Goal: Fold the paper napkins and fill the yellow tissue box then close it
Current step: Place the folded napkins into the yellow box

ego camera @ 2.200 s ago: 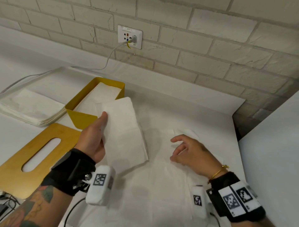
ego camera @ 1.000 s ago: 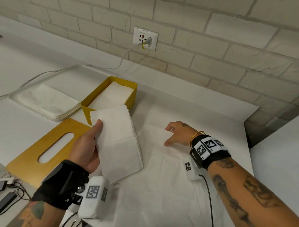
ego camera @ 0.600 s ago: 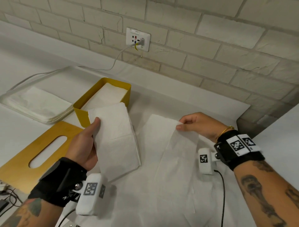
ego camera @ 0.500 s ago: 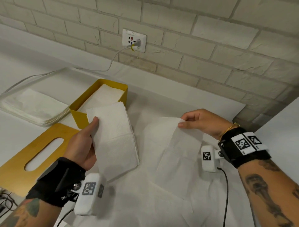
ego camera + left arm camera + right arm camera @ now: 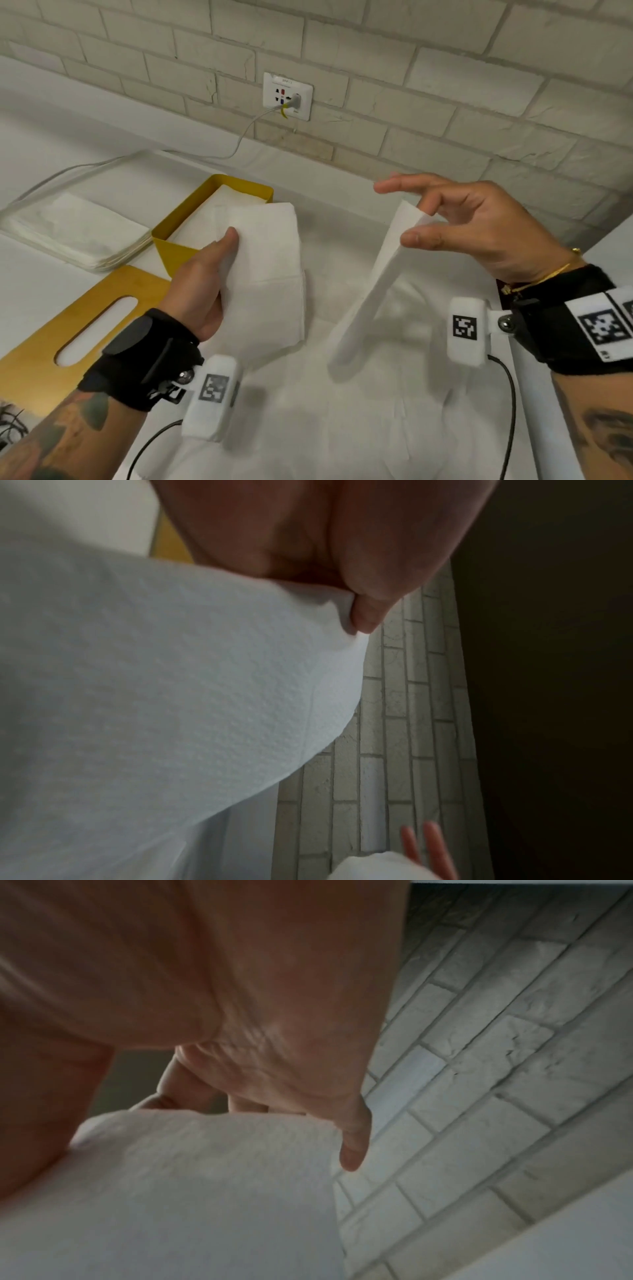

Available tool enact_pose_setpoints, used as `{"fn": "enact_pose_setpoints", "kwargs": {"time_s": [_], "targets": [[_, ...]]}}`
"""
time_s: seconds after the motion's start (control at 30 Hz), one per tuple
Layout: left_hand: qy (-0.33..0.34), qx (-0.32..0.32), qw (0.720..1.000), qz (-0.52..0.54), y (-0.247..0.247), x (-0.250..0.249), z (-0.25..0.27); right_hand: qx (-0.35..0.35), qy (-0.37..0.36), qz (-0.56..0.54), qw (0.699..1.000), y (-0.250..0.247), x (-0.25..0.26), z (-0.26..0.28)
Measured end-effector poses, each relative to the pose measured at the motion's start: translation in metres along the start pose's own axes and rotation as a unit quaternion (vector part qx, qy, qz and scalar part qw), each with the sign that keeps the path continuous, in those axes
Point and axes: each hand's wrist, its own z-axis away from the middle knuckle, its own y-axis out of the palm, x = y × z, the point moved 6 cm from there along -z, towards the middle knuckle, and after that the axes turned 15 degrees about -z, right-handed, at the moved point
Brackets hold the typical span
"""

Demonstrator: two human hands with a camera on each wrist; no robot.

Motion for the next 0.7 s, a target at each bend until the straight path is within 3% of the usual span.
{"fn": "enact_pose_setpoints", "kwargs": {"time_s": [0.1,0.17,0.4,0.53,0.7], "targets": [[0.008,0.036,0.998,-0.044,0.016,-0.006,0.0,0.0,-0.025,-0.072,0.997,0.02,0.024,-0.005],[0.01,0.061,0.996,-0.062,0.028,-0.007,0.001,-0.021,0.004,-0.117,0.993,0.028,0.027,-0.013],[-0.021,0.172,0.984,-0.048,0.066,0.012,0.014,-0.078,0.16,-0.016,0.984,0.044,-0.033,-0.05],[-0.052,0.195,0.979,-0.041,0.07,0.032,0.021,-0.122,0.197,0.02,0.973,0.036,-0.069,-0.051],[-0.059,0.21,0.974,-0.059,0.071,0.048,0.023,-0.123,0.22,0.023,0.967,0.034,-0.084,-0.043]]}}
